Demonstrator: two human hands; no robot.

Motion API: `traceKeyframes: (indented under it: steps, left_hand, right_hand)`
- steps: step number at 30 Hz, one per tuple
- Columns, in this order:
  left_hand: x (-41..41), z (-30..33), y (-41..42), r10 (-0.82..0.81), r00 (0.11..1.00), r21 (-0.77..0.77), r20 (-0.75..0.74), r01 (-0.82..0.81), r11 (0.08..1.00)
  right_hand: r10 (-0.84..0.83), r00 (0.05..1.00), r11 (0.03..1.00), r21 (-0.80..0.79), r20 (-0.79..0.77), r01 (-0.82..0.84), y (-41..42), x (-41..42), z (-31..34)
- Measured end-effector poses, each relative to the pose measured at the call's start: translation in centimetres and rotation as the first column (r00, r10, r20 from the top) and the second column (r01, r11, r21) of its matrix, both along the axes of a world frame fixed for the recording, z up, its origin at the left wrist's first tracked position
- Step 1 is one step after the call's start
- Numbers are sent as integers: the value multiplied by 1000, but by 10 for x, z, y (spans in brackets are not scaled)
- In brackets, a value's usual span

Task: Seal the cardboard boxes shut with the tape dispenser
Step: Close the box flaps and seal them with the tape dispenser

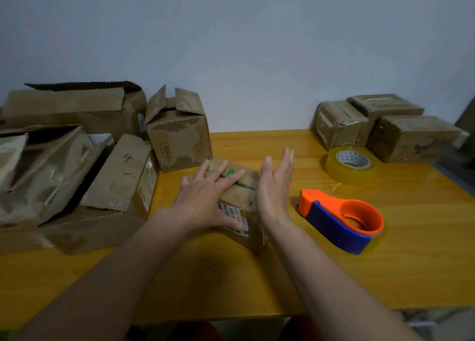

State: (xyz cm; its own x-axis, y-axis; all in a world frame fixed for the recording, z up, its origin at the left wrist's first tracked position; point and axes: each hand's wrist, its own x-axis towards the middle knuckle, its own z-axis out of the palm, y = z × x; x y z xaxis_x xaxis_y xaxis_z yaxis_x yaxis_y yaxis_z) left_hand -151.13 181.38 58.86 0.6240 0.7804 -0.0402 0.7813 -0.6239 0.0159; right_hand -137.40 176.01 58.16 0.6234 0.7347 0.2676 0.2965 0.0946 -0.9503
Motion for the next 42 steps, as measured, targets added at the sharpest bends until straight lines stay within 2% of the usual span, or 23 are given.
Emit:
traceKeyframes:
  steps: [3,5,7,9,10,12,14,16,18,20,21,24,26,29,31,32,35,38,40,42]
  left_hand:
    - [3,1,-3,42,999,16,13,-42,999]
    - [6,2,-7,87,996,23,15,-87,996]
    - [10,5,-11,148,989,24,14,-148,989]
    - [15,9,-20,223,975,28,8,-223,974]
    - [18,9,-26,253,967,46,6,-253,966]
    - [21,5,-39,269,963,124,9,-268,955]
    - [20,5,-46,246,969,221,10,-242,945]
    - [13,11,-45,195,981,264,7,-190,945]
    - [5,17,-40,123,991,177,47,-129,976]
    - [1,16,-37,68,985,10,158,-71,997]
    - [1,13,-36,58,979,-25,197,-55,998]
    - [6,3,-36,87,982,45,169,-96,994]
    - [11,0,-37,172,977,78,129,-183,980]
    - [24,6,-47,351,934,69,62,-355,932]
    - [28,12,-55,402,916,-13,0,-402,915]
    - [26,17,-56,400,917,-89,2,-398,913]
    - [14,33,-52,393,909,-304,135,-340,890]
    - [10,42,-29,391,868,-323,305,-291,900]
    - [18,36,-19,413,784,-491,464,-161,856]
    - [31,21,-19,514,648,-659,563,-23,752]
  right_hand:
    - [-35,994,998,44,-106,39,4,0,-5]
    - [7,981,1000,25,-196,-2,1,3,-14]
    - [117,953,991,-34,-279,-132,-4,9,-23]
    - [230,888,954,-89,-399,-287,-13,16,-26]
    - [225,856,949,-96,-465,-301,-16,19,-25]
    - [118,832,984,-49,-543,-172,-19,28,-20]
    - [55,904,998,-16,-424,-68,-21,33,-10]
    - [-14,980,998,-59,-199,2,-21,31,-8]
    - [-99,992,994,-54,-80,95,-20,28,-15]
    - [-181,980,983,-28,-88,179,-16,24,-22]
    - [-245,964,969,-32,-107,243,-13,21,-26]
    - [-428,887,903,-42,-172,428,-2,11,-32]
    - [-371,902,926,-15,-220,377,5,10,-35]
    - [-119,965,983,-164,-234,81,14,20,-28]
    - [-17,975,958,-281,-222,-48,16,31,-21]
    - [-31,976,949,-312,-217,-39,15,36,-18]
    - [-88,977,959,-280,-194,30,3,45,-10]
    - [22,997,969,-243,-78,-40,-13,37,-1]
    - [146,987,946,-283,-71,-160,-17,32,3]
    - [238,970,909,-343,-44,-238,-19,32,3]
